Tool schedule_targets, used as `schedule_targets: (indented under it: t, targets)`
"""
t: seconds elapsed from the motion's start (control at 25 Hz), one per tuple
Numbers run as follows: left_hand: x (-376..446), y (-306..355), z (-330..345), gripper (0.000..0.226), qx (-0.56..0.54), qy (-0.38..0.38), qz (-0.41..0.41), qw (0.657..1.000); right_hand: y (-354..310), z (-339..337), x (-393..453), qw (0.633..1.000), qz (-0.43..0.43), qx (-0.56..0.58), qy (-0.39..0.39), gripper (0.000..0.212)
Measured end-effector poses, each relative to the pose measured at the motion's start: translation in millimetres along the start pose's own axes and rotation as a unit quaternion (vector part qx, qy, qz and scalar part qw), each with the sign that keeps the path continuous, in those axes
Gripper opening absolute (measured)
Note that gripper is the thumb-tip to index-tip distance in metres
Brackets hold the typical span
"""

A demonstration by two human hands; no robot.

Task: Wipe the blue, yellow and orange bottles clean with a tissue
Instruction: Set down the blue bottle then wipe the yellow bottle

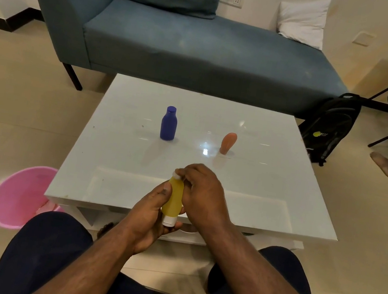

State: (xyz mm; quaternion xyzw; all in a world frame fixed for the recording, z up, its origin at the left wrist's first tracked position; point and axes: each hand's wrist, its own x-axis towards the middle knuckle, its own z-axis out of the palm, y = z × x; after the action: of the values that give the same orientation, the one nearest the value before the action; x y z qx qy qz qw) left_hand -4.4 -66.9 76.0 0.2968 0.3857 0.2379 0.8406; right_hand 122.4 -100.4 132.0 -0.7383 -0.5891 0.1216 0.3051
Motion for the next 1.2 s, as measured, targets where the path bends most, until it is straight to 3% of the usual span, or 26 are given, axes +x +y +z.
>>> schedule_targets:
  t: [0.08,0.24,0.44,0.64,0.88,1.12,1.2]
  targets:
    - [-1.9,0.1,0.2,0.054,-0.007,0.005,-0.011,1.0,0.5,-0.1,3.6,0.999,0.029,0.016,0.025,0.023]
    - [-4.6,-1.3,-0.1,0.045,-0.025,0.0,-0.019,1.0,-4.8,5.7,-4.6,0.999,-0.038,-0.017,-0.014,0.026]
    - [-5.6,6.4,2.4,0.048,-0.074,-0.017,-0.029,0.997,5.2,6.1,2.9,0.998,0.009,0.029,0.046,0.021]
    - [-7.4,8.6,-0.2,0.051,-0.105,-0.024,-0.043,0.993,-2.0,17.2,-21.3,0.999,-0.045,-0.003,0.02,0.026]
    - [-11.2,10.8,5.3,0.05,-0.119,-0.023,-0.072,0.99,0.0,13.7,-4.2,1.0,-0.007,-0.005,0.024,0.028]
    - [-12.2,15.6,-2.2,0.058,-0.14,-0.022,-0.056,0.988,-13.1,17.3,-44.9,0.986,-0.131,-0.088,-0.058,0.027]
    - [-12.3,15.2,-1.8,0.059,-0.137,-0.022,-0.056,0.989,-8.2,16.1,-37.5,0.985,-0.133,-0.097,-0.051,0.03]
